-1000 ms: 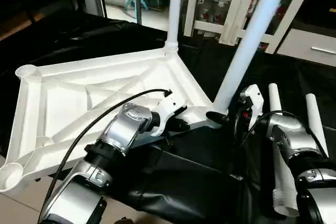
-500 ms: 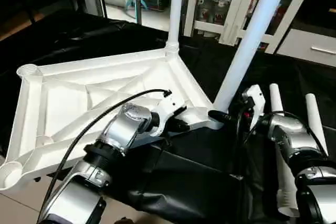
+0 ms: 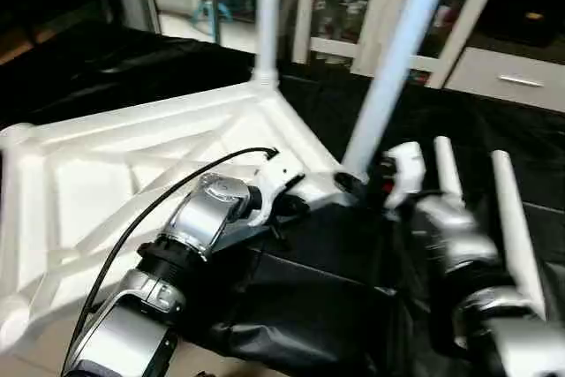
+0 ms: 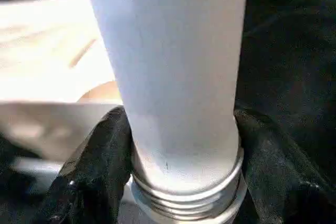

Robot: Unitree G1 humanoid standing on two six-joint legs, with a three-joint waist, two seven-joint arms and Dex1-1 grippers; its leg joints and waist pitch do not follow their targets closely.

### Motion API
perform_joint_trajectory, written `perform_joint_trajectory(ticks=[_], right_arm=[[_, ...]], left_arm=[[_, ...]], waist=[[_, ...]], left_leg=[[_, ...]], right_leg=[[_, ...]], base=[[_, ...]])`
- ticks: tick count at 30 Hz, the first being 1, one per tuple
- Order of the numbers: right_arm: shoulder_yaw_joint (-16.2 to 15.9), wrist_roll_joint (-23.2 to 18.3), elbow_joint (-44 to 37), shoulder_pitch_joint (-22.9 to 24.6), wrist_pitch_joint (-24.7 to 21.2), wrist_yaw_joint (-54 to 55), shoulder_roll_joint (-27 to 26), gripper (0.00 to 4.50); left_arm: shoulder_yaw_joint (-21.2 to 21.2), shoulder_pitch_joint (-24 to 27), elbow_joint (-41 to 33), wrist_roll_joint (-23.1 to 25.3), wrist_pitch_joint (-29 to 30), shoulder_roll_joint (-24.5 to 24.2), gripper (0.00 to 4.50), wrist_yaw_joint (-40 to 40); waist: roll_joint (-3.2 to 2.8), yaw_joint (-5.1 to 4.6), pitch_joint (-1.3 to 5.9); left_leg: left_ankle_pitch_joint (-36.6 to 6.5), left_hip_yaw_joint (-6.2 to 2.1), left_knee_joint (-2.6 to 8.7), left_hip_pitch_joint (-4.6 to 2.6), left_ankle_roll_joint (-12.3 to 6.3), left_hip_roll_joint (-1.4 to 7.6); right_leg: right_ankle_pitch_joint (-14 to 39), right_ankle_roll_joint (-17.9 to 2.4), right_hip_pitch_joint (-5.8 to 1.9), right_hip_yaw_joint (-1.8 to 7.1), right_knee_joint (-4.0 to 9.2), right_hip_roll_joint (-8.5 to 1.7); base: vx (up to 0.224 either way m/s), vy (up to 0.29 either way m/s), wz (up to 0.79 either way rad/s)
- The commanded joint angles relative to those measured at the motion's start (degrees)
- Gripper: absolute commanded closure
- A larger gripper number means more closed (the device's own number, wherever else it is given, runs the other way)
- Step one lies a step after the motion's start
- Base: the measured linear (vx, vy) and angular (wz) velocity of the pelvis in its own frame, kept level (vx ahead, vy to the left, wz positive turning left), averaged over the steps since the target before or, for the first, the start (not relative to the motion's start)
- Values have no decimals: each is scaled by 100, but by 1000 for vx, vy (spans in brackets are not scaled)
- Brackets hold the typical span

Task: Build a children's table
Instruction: Rotate leg to tighten

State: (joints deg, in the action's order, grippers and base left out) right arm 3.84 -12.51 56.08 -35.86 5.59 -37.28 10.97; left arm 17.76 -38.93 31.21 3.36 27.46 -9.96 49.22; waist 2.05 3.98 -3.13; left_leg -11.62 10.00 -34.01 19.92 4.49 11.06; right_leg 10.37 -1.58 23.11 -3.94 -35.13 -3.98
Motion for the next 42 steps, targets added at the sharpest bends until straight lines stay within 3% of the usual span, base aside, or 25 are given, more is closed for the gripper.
perform_joint_trajectory(ticks=[1,4,7,9,11,14,16,22,23,24,25,30,32,35,38,39,40,41,42], right_arm=[[389,212,78,188,-441,1648,10,187],[445,423,-277,348,-537,2788,-325,187],[792,716,-760,577,-407,4782,-719,187],[761,799,-827,586,-350,5036,-820,187],[726,835,-857,583,-333,5060,-862,187],[579,949,-1143,685,-515,5155,-1027,187],[525,972,-1396,780,-679,5303,-1121,187],[206,1021,-1658,795,-557,4994,-1088,187],[190,1007,-1715,816,-522,4900,-1078,152],[190,1007,-1715,816,-522,4900,-1078,152],[168,1056,-1985,936,-513,4837,-1023,117],[77,1284,-2742,1373,-613,4822,-812,79],[64,1334,-3105,1598,-705,4804,-741,71],[50,1333,-3868,2065,-866,4648,-655,71],[8,1393,-4318,2350,-998,4571,-578,71],[-71,1053,-4946,2757,-1125,4070,-527,71],[-159,899,-5197,2925,-1173,3765,-459,71],[-161,897,-5200,2927,-1174,3761,-458,71],[-224,817,-5361,3035,-1218,3575,-412,71]], left_arm=[[230,66,-33,-145,68,103,450,417],[231,45,4,-151,50,128,450,383],[231,15,58,-153,22,156,450,349],[231,11,67,-153,17,163,450,340],[232,10,67,-152,15,162,450,343],[206,14,78,-124,10,182,450,344],[193,8,103,-118,-1,202,450,328],[186,-3,136,-110,-26,215,450,327],[188,-4,137,-108,-29,215,450,327],[188,-4,137,-108,-29,215,450,327],[185,-5,137,-107,-36,210,450,331],[191,5,137,-98,-59,204,450,335],[201,12,141,-96,-76,204,450,338],[221,14,159,-94,-117,213,450,346],[221,6,187,-101,-166,228,450,337],[208,-36,300,-82,-433,272,450,257],[217,-62,359,-54,-609,290,450,208],[217,-62,359,-53,-611,290,450,207],[229,-71,391,-36,-722,298,450,176]], waist=[[-36,37,339],[-59,-24,333],[-73,-48,322],[-91,-54,334],[-90,-47,332],[-75,-38,340],[-63,-22,329],[-79,0,321],[-80,6,325],[-78,7,326],[-81,14,324],[-95,136,331],[-87,160,350],[-82,193,350],[-71,204,343],[-96,211,331],[-65,228,314],[-55,219,315],[-85,217,309]], left_leg=[[-1134,-86,463,4,-175,226],[-1297,-94,491,0,-46,219],[-1476,-99,516,-35,125,208],[-1589,-90,513,-68,199,207],[-1586,-73,516,-48,145,195],[-1420,-67,509,-17,61,187],[-1347,-63,514,-12,37,186],[-1387,-64,524,-10,76,187],[-1399,-62,519,-19,80,186],[-1383,-62,518,-15,76,185],[-1335,-62,519,-8,71,185],[-1038,-3,478,-84,30,183],[-854,-19,480,-27,-8,184],[-744,-14,467,-34,-88,189],[-817,-23,474,-10,-100,189],[-850,-24,474,-3,-124,184],[-968,-31,479,9,-184,194],[-991,-37,482,26,-215,188],[-1043,-51,492,37,-214,193]], right_leg=[[1693,-1166,-294,264,491,-473],[1783,-1073,-269,271,508,-464],[1935,-938,-210,282,532,-450],[1801,-915,-181,294,524,-434],[1390,-938,-196,297,491,-405],[1173,-950,-231,306,468,-421],[1122,-928,-240,310,467,-416],[1172,-873,-243,313,472,-423],[1192,-871,-240,314,474,-427],[1185,-863,-244,318,473,-428],[1143,-854,-251,319,471,-425],[463,-995,-209,331,416,-385],[214,-998,-278,330,363,-396],[41,-965,-280,335,363,-400],[246,-950,-305,331,383,-424],[300,-899,-310,338,413,-415],[443,-845,-319,342,432,-429],[537,-824,-336,339,437,-436],[794,-770,-330,335,459,-450]], base=[[0,0,0],[0,0,0],[0,0,0],[0,0,0],[0,0,0],[0,0,0],[0,0,0],[0,0,0],[0,0,0],[0,0,0],[0,0,0],[0,0,0],[0,0,0],[0,0,0],[0,0,0],[0,0,0],[0,0,0],[0,0,0],[0,0,0]])
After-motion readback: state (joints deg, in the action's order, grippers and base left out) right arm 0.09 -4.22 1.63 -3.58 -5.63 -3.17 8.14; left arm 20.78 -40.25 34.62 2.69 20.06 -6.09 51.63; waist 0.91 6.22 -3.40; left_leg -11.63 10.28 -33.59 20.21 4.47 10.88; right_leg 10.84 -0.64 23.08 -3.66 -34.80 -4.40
